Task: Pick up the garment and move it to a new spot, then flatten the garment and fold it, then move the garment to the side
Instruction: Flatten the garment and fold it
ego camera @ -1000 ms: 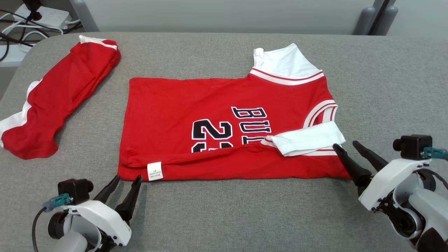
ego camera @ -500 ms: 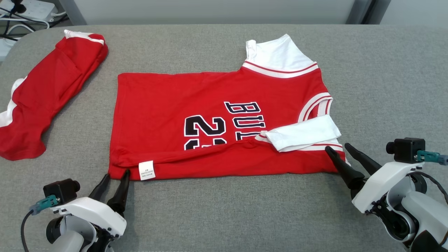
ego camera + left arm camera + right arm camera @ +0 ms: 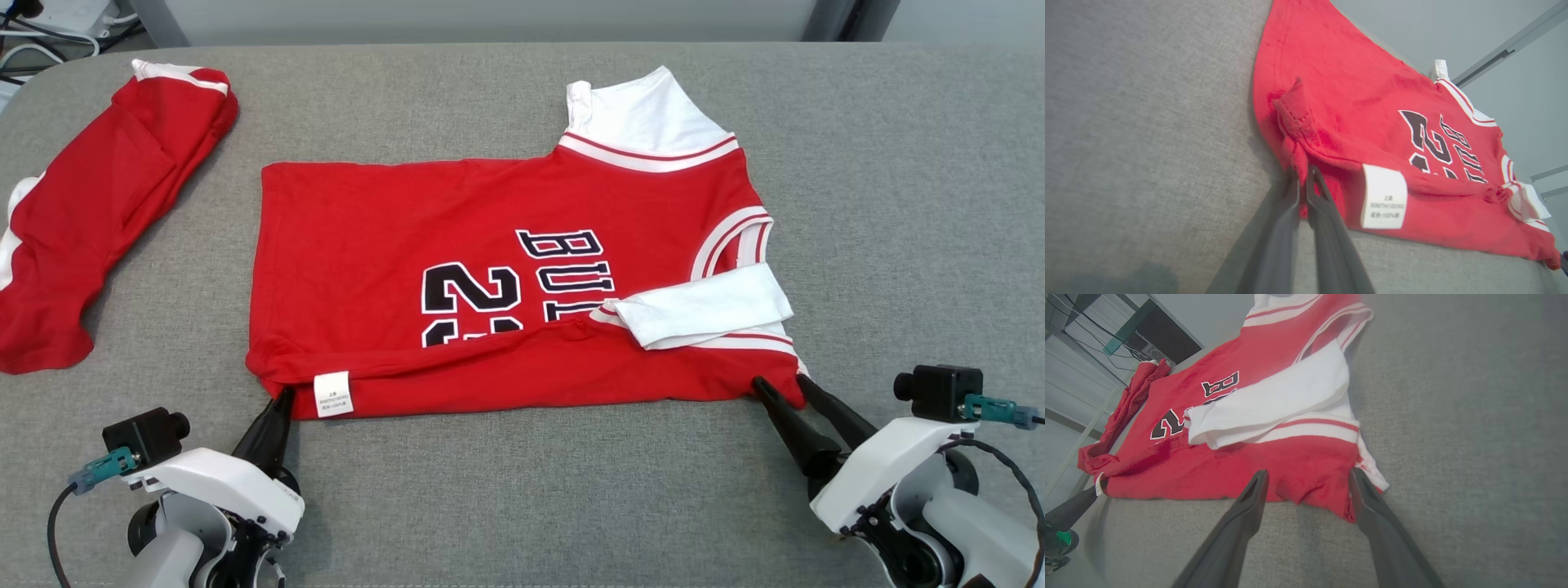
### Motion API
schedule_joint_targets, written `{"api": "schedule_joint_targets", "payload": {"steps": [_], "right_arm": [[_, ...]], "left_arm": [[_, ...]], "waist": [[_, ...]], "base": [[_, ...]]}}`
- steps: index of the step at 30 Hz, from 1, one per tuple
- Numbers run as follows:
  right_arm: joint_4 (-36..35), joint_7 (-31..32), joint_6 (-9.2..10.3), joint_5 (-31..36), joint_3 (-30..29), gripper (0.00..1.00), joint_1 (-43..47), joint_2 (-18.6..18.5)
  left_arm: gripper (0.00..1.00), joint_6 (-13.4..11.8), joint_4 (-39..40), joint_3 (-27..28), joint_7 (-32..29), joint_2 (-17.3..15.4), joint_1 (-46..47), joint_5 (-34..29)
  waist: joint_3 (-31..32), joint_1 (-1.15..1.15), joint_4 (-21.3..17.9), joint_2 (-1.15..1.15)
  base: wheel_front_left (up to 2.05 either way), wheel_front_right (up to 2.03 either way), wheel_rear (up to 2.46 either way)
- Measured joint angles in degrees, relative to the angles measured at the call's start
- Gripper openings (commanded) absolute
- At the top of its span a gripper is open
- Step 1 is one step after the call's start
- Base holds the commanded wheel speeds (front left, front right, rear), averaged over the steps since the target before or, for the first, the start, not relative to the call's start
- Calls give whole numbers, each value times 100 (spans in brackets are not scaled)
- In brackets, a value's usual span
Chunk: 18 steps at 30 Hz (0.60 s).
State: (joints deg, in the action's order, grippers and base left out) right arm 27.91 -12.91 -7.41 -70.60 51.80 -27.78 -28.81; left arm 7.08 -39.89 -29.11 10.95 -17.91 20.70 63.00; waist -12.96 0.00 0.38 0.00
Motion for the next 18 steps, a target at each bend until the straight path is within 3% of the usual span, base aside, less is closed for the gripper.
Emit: {"api": "schedule_joint_targets", "payload": {"steps": [5, 18], "right_arm": [[46, -24, 0, -298, -119, 100, 108, 176], [289, -126, -1, -291, -538, 100, 243, 238]], "left_arm": [[0, 0, 145, -193, 10, -107, 5, 97], [0, 0, 192, -519, 125, -190, 117, 247]], "waist": [[-48, 0, 17, 0], [-118, 0, 104, 0]], "base": [[0, 0, 0], [0, 0, 0]]}}
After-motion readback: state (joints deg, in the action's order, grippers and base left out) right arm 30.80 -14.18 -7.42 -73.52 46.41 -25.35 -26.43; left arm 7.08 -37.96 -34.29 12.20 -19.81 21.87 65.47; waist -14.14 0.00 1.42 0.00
